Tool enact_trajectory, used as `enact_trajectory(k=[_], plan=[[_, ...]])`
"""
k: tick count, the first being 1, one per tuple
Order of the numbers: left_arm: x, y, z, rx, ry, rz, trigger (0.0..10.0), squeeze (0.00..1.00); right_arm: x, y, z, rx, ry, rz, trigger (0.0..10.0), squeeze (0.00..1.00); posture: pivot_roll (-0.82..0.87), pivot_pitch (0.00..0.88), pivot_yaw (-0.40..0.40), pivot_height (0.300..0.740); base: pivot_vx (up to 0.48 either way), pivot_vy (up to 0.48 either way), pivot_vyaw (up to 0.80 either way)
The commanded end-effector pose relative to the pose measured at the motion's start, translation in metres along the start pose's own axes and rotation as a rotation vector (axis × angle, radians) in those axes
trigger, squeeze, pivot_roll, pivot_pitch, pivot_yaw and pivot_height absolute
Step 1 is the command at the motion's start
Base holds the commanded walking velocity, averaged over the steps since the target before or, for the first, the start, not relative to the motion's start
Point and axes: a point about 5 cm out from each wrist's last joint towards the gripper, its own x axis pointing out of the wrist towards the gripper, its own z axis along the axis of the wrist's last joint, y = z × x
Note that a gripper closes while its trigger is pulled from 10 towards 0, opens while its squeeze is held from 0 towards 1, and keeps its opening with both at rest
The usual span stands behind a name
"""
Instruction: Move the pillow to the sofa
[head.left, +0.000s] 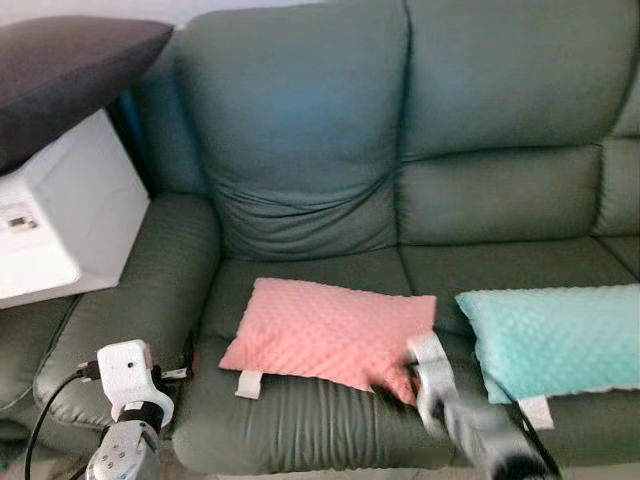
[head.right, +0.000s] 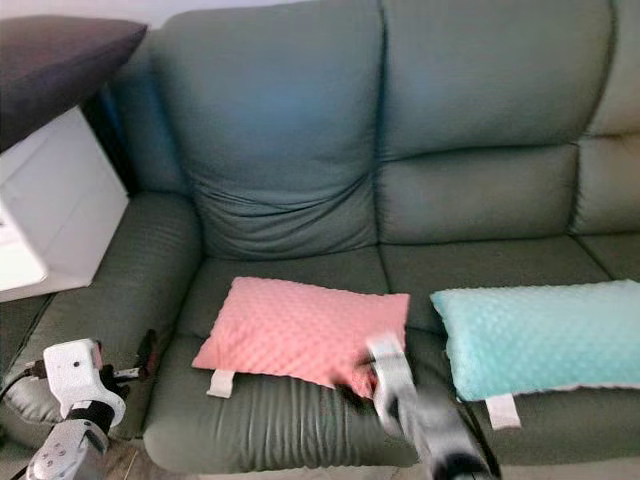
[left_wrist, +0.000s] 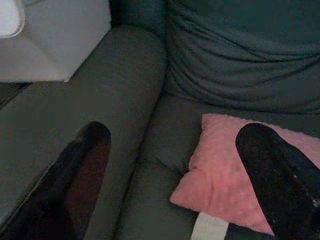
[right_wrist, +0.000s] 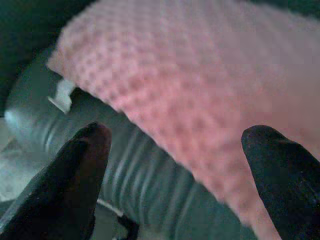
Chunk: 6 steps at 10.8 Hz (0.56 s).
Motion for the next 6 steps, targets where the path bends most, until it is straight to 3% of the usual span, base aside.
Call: enact_trajectory(k=[1, 2, 3, 5, 6], plan=[[-0.002, 0.004, -0.004, 0.019, 0.032, 0.015, 10.0, 1.0, 0.003, 0.008, -0.007, -0.01, 0.036, 0.018, 10.0, 0.31, -0.16, 0.098, 0.114, 0.74, 0.0, 0.0, 0.0], [-0.002, 0.004, -0.007, 0.03, 0.057, 0.013, 10.0, 1.0, 0.006, 0.012, -0.003, -0.014, 0.044, 0.025, 10.0, 0.25, -0.16, 0.103, 0.117, 0.74, 0.0, 0.0, 0.0], [-0.004, 0.003, -0.012, 0.071, 0.1, 0.006, 10.0, 0.0, 0.012, 0.017, 0.005, -0.015, 0.037, 0.028, 10.0, 0.01, -0.14, 0.114, 0.123, 0.74, 0.0, 0.0, 0.0], [-0.011, 0.003, -0.012, 0.095, 0.119, -0.012, 10.0, 0.0, 0.02, 0.026, 0.014, -0.014, 0.054, 0.044, 10.0, 0.0, -0.12, 0.141, 0.133, 0.74, 0.0, 0.0, 0.0], [-0.014, 0.004, -0.012, 0.102, 0.129, -0.016, 10.0, 0.0, 0.018, 0.025, 0.007, -0.026, 0.094, 0.025, 10.0, 0.0, -0.1, 0.156, 0.136, 0.74, 0.0, 0.0, 0.0]])
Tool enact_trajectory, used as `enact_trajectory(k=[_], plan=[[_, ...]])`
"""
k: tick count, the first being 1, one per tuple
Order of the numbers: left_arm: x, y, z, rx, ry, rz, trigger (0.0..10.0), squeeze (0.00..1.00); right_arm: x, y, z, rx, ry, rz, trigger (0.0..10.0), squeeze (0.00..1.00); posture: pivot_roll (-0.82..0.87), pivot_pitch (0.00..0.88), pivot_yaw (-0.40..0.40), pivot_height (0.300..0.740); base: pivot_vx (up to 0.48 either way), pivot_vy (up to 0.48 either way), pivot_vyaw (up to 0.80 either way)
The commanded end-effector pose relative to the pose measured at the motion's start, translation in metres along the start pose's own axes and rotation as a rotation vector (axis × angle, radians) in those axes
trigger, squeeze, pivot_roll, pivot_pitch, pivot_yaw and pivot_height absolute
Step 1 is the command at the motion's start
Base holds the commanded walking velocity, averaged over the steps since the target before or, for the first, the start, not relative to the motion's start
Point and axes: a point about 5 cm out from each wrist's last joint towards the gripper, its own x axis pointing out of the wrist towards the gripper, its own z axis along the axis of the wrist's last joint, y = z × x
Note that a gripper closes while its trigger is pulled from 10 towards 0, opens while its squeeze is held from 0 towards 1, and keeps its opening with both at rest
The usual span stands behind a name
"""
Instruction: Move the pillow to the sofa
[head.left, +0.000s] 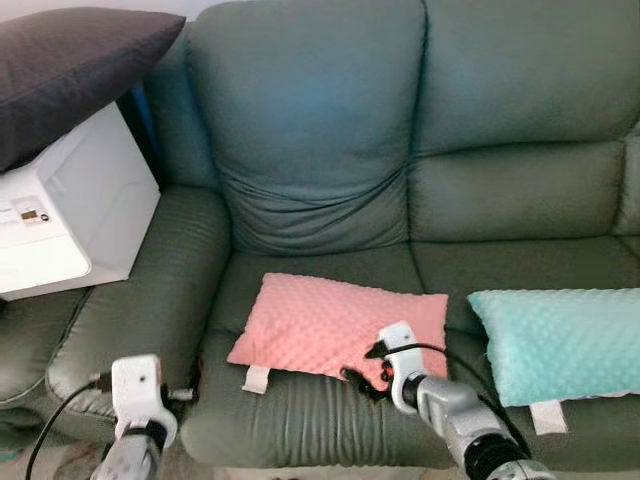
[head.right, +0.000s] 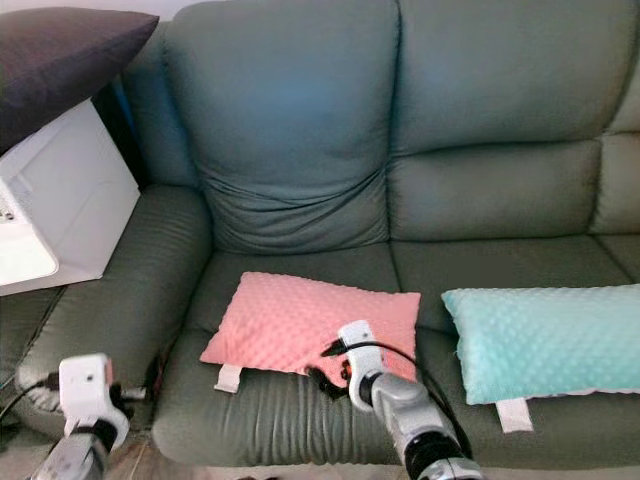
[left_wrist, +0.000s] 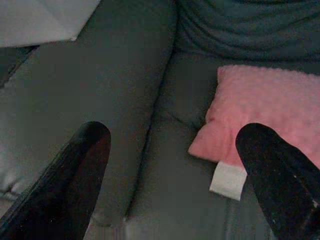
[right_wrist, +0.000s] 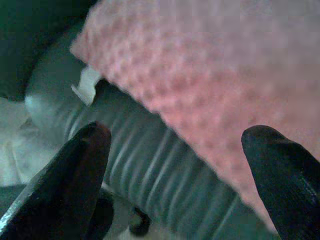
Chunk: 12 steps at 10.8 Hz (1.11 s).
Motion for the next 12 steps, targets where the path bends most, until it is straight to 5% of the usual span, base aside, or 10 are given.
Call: enact_trajectory(k=[1, 4, 9, 12], plan=[[-0.006, 0.006, 0.001, 0.013, 0.02, -0.006, 10.0, 0.0, -0.002, 0.004, -0.018, 0.018, 0.064, -0.002, 10.0, 0.0, -0.09, 0.181, 0.147, 0.74, 0.0, 0.0, 0.0], [-0.018, 0.006, -0.005, 0.051, 0.07, -0.033, 10.0, 0.0, -0.005, 0.004, -0.037, 0.106, 0.112, -0.063, 10.0, 0.0, -0.07, 0.208, 0.173, 0.74, 0.0, 0.0, 0.0], [-0.02, 0.007, 0.001, 0.066, 0.074, -0.04, 10.0, 0.0, -0.016, -0.022, -0.044, 0.051, 0.126, -0.205, 10.0, 0.0, -0.03, 0.221, 0.192, 0.74, 0.0, 0.0, 0.0], [-0.029, -0.005, 0.0, -0.016, 0.113, -0.158, 10.0, 0.0, -0.021, -0.031, -0.045, 0.048, 0.108, -0.263, 10.0, 0.0, 0.0, 0.233, 0.203, 0.74, 0.0, 0.0, 0.0]])
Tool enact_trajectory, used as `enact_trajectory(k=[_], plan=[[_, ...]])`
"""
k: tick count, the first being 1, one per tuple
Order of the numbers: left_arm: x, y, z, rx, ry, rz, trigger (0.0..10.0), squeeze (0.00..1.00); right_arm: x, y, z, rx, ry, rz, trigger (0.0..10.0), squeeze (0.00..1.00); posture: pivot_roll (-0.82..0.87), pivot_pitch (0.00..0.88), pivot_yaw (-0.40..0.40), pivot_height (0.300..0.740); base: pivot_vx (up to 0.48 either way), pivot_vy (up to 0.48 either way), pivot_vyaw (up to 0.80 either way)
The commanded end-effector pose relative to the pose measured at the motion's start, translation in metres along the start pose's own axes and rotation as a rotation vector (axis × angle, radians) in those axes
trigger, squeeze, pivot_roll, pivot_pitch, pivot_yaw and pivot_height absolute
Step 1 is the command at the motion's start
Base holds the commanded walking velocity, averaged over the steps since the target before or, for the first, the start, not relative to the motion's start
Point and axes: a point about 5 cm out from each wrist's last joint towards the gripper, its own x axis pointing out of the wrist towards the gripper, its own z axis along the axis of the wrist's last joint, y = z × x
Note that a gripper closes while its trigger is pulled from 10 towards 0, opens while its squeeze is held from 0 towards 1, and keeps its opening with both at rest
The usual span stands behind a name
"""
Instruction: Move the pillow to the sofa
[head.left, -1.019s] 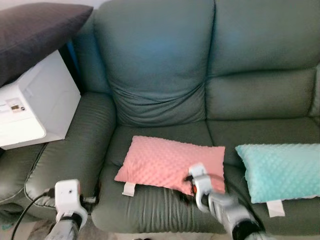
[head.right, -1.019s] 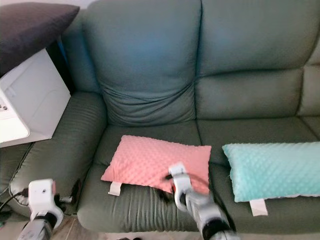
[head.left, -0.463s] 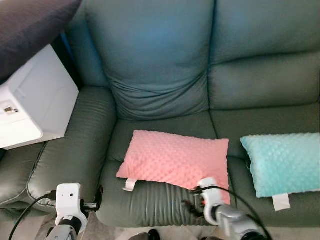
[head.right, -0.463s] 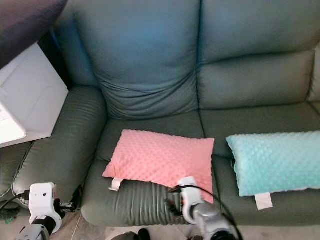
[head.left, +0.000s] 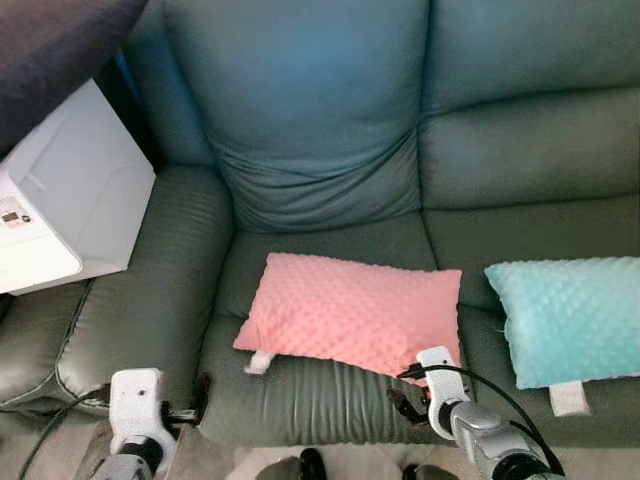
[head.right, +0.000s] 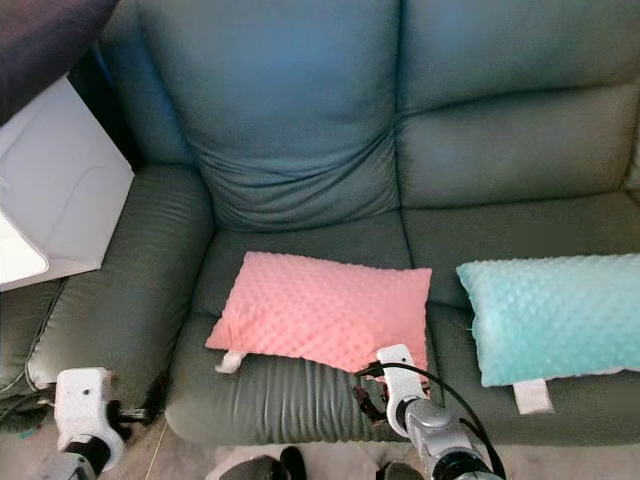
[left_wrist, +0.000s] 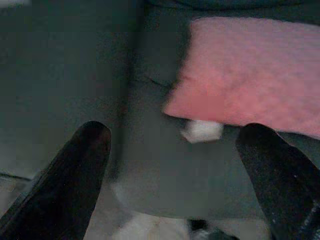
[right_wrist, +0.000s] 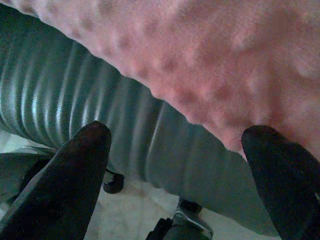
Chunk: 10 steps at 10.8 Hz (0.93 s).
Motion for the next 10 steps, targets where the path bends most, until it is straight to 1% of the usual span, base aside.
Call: enact_trajectory(k=[1, 2, 3, 4, 5, 6, 7, 8, 9, 10], plan=[[-0.006, -0.001, -0.008, -0.007, 0.06, -0.04, 10.0, 0.0, 0.001, 0.005, -0.006, 0.006, 0.014, -0.002, 10.0, 0.0, 0.01, 0.234, 0.207, 0.74, 0.0, 0.0, 0.0], [-0.011, -0.007, -0.008, -0.021, 0.077, -0.11, 10.0, 0.0, 0.001, 0.004, 0.0, 0.0, -0.009, -0.011, 10.0, 0.0, 0.01, 0.237, 0.213, 0.74, 0.0, 0.0, 0.0], [-0.015, -0.011, -0.009, -0.007, 0.109, -0.171, 10.0, 0.0, 0.002, 0.0, 0.009, -0.01, -0.044, -0.035, 10.0, 0.0, 0.01, 0.239, 0.216, 0.74, 0.0, 0.0, 0.0], [-0.015, -0.013, -0.009, 0.031, 0.122, -0.191, 10.0, 0.0, 0.001, -0.006, 0.016, -0.047, -0.072, -0.073, 10.0, 0.0, 0.01, 0.241, 0.22, 0.74, 0.0, 0.0, 0.0], [-0.015, -0.015, -0.009, 0.032, 0.127, -0.199, 10.0, 0.0, 0.0, -0.013, 0.02, -0.08, -0.086, -0.114, 10.0, 0.0, 0.02, 0.242, 0.222, 0.74, 0.0, 0.0, 0.0], [-0.017, -0.016, -0.009, 0.038, 0.136, -0.203, 10.0, 0.0, -0.002, -0.024, 0.029, -0.109, -0.113, -0.18, 10.0, 0.0, 0.02, 0.244, 0.223, 0.74, 0.0, 0.0, 0.0], [-0.018, -0.016, -0.011, 0.04, 0.14, -0.205, 10.0, 0.0, -0.003, -0.028, 0.033, -0.096, -0.126, -0.199, 10.0, 0.0, 0.02, 0.244, 0.223, 0.74, 0.0, 0.0, 0.0], [-0.018, -0.012, -0.013, 0.045, 0.149, -0.2, 10.0, 0.0, -0.004, -0.031, 0.04, -0.086, -0.144, -0.207, 10.0, 0.0, 0.02, 0.246, 0.218, 0.74, 0.0, 0.0, 0.0], [-0.017, -0.011, -0.013, 0.047, 0.151, -0.195, 10.0, 0.0, -0.003, -0.029, 0.042, -0.09, -0.155, -0.197, 10.0, 0.0, 0.02, 0.246, 0.217, 0.74, 0.0, 0.0, 0.0], [-0.015, -0.01, -0.013, 0.047, 0.15, -0.19, 10.0, 0.0, -0.002, -0.023, 0.04, -0.084, -0.158, -0.166, 10.0, 0.0, 0.01, 0.247, 0.215, 0.74, 0.0, 0.0, 0.0]])
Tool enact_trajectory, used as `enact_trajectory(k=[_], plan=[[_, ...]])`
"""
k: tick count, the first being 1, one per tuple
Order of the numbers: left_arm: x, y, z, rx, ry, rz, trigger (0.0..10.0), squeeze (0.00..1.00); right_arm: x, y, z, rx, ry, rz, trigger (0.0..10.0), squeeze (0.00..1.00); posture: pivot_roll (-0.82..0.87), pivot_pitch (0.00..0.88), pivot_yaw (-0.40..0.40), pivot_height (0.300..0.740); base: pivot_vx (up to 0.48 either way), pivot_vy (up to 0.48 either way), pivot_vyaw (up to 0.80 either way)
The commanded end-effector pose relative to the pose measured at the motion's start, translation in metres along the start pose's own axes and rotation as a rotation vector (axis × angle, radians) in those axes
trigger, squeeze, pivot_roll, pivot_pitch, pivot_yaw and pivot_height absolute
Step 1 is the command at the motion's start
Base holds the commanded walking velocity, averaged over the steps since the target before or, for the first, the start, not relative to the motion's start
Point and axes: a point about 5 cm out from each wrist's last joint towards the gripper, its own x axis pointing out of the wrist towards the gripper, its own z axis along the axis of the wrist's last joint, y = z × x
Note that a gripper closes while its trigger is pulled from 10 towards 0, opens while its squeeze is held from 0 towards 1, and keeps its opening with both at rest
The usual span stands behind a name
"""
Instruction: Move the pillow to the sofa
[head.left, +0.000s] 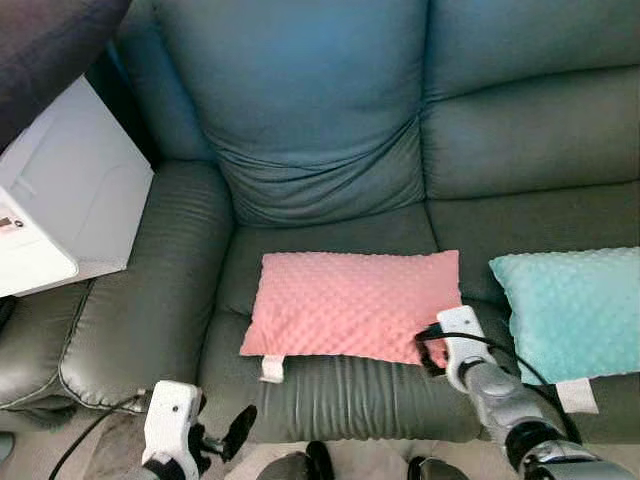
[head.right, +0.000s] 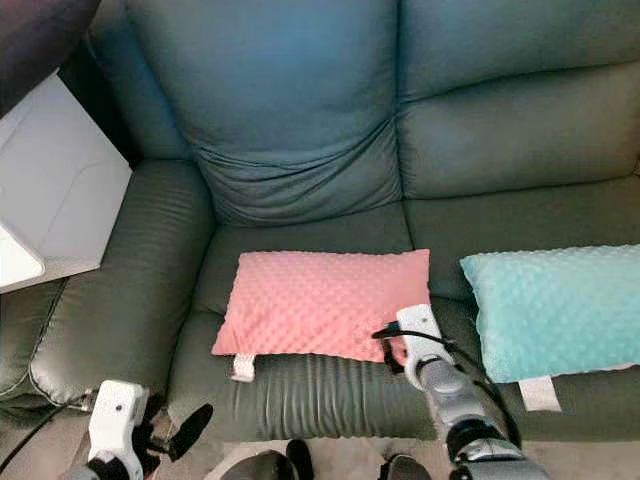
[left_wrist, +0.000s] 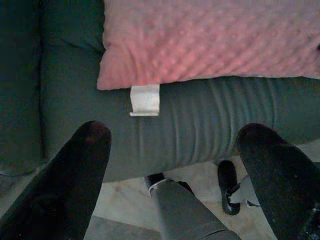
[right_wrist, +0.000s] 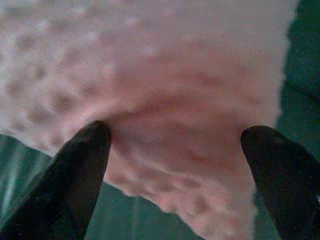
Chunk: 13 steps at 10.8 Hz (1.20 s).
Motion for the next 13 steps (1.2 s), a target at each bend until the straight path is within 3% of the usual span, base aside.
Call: enact_trajectory(k=[1, 3, 5, 7, 8, 10, 13], plan=[[-0.005, 0.008, -0.008, 0.004, 0.037, 0.037, 10.0, 0.0, -0.001, 0.012, -0.007, 0.024, 0.014, 0.039, 10.0, 0.0, 0.01, 0.247, 0.215, 0.74, 0.0, 0.0, 0.0], [-0.005, 0.009, -0.008, 0.009, 0.036, 0.038, 10.0, 0.0, 0.002, 0.024, 0.001, 0.05, -0.036, 0.07, 10.0, 0.0, 0.01, 0.243, 0.212, 0.74, 0.0, 0.0, 0.0], [-0.003, 0.009, -0.008, 0.011, 0.033, 0.041, 10.0, 0.0, 0.001, 0.037, 0.0, -0.012, -0.067, 0.059, 10.0, 0.0, 0.0, 0.238, 0.207, 0.74, 0.0, 0.0, 0.0], [-0.001, 0.006, -0.01, 0.01, 0.034, 0.034, 10.0, 0.0, -0.001, 0.042, 0.008, -0.001, -0.15, 0.047, 10.0, 0.0, -0.01, 0.235, 0.204, 0.74, 0.0, 0.0, 0.0], [0.003, 0.006, -0.009, 0.017, 0.03, 0.032, 10.0, 0.0, -0.003, 0.046, 0.02, 0.001, -0.244, 0.055, 10.0, 0.0, -0.03, 0.225, 0.197, 0.74, 0.0, 0.0, 0.0], [0.014, 0.018, 0.008, 0.045, -0.073, 0.127, 10.0, 0.0, -0.01, 0.05, 0.043, -0.044, -0.401, 0.063, 10.0, 0.0, -0.05, 0.201, 0.177, 0.74, 0.0, 0.0, 0.0], [0.023, 0.034, 0.053, 0.081, -0.3, 0.34, 10.0, 0.0, -0.021, 0.042, 0.081, -0.018, -0.557, 0.049, 10.0, 0.0, -0.09, 0.132, 0.135, 0.74, 0.0, 0.0, 0.0]])
